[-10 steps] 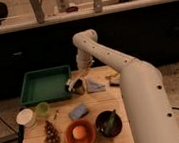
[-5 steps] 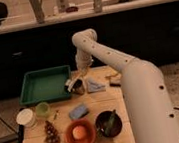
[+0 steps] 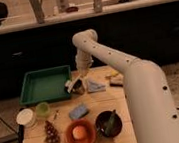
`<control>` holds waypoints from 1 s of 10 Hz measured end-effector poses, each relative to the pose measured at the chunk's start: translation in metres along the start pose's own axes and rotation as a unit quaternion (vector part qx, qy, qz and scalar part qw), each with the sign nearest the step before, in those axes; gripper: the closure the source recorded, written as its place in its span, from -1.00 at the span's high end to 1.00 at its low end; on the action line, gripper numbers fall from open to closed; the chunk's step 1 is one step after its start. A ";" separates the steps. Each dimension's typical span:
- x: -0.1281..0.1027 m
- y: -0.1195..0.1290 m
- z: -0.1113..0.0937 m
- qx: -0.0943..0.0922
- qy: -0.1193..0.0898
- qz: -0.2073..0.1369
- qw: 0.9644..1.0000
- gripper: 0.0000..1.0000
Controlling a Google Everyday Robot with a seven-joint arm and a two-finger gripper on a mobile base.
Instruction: Place brush in metal cup
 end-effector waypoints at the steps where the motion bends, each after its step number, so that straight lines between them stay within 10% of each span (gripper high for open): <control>1: -0.001 0.001 0.000 0.000 -0.001 0.001 1.000 0.21; 4: -0.001 0.001 0.000 0.000 -0.004 0.005 1.000 0.60; 10: 0.005 0.002 0.000 -0.004 -0.008 0.012 1.000 0.60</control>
